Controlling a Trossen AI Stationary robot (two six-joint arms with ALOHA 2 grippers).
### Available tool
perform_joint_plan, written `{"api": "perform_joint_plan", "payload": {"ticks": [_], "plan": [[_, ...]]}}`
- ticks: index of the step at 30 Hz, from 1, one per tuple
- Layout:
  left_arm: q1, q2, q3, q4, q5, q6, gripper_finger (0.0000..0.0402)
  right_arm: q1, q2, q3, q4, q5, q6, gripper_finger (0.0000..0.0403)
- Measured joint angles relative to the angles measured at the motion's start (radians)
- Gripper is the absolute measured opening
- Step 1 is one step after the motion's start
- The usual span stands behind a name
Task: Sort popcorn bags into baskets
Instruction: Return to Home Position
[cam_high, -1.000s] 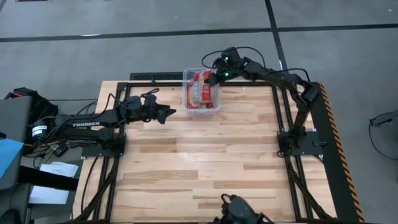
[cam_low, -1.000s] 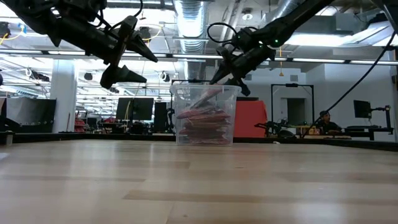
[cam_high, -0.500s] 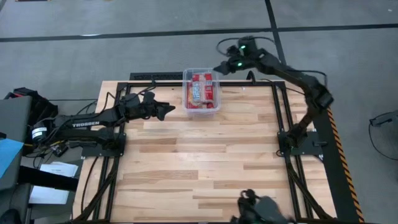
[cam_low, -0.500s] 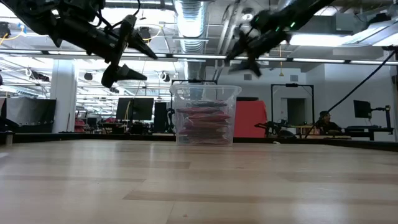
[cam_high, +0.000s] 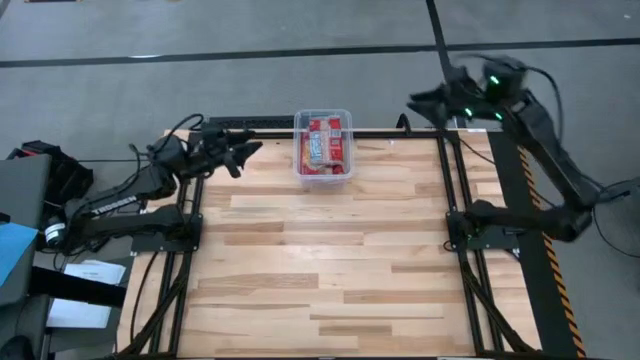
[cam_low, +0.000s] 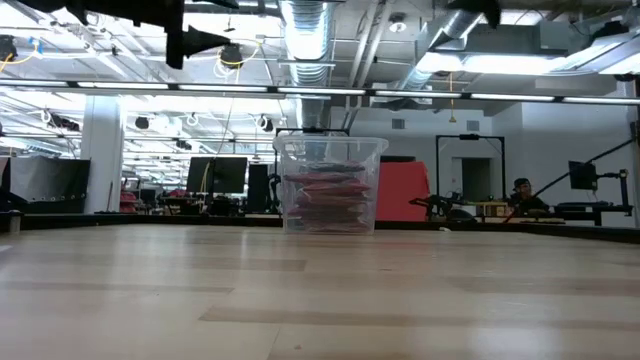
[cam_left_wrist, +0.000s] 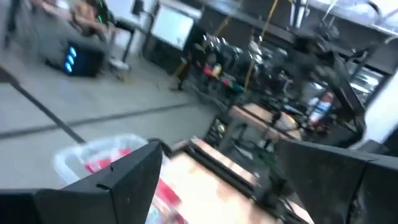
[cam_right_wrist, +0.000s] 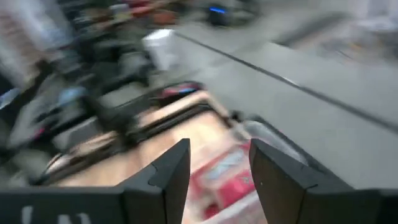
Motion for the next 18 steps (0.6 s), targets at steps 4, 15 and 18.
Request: {"api": "perform_joint_plan", "payload": {"ticks": [4, 15, 18], "plan": [[-0.031, -0.006, 0.000, 0.046, -0.034, 0.172, 0.0306, 0.140, -0.128, -0.194, 0.199, -0.106, 0.081, 0.0183], [-0.202, 0.158, 0.000, 0.020, 0.080, 0.056, 0.0306, 0.518, -0.165, -0.843, 1.267, 0.122, 0.552, 0.0182], [-0.187, 0.195, 0.000, 0.020, 0.133, 0.031, 0.0306, 0.513, -0.204, -0.859, 1.251, 0.131, 0.554, 0.0181]]}}
